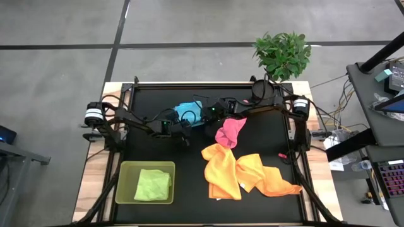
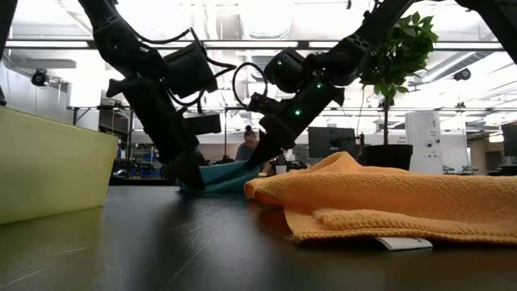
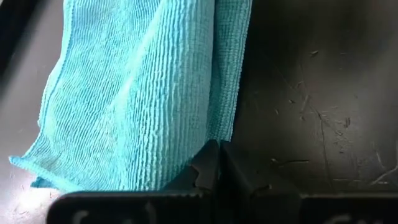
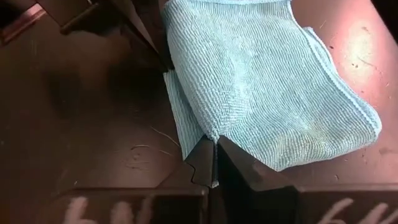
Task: Fold microfiber towels
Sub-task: Fold the blue microfiber towel
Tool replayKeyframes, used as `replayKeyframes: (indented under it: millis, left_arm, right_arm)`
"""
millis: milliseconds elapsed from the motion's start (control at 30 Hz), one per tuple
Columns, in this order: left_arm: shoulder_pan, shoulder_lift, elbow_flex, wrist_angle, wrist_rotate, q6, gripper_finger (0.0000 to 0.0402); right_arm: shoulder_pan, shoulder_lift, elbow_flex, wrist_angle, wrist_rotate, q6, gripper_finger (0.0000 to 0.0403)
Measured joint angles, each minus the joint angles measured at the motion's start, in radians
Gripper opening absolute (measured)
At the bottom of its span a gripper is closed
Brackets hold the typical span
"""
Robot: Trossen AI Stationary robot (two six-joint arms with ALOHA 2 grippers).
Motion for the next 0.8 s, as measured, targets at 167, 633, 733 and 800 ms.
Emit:
replayKeyframes:
  millis: [167, 633, 733, 800]
  left_arm:
    - [0.001, -0.009, 0.000, -0.007, 0.006, 0.000, 0.0000]
    - [0.001, -0.035, -0.002, -0.041, 0.088, 0.001, 0.0000]
    - [0.001, -0.041, -0.002, -0.041, 0.124, 0.001, 0.0000]
    - [0.001, -0.050, -0.002, -0.044, 0.155, 0.007, 0.0000]
  right_arm:
    - [0.015, -0.003, 0.000, -0.001, 0.000, 0.032, 0.0009]
    - [0.050, -0.003, -0.016, -0.061, 0.002, 0.078, 0.0009]
    - [0.050, -0.003, -0.018, -0.060, 0.001, 0.104, 0.0009]
    - [0.050, -0.003, -0.019, -0.061, -0.003, 0.109, 0.0014]
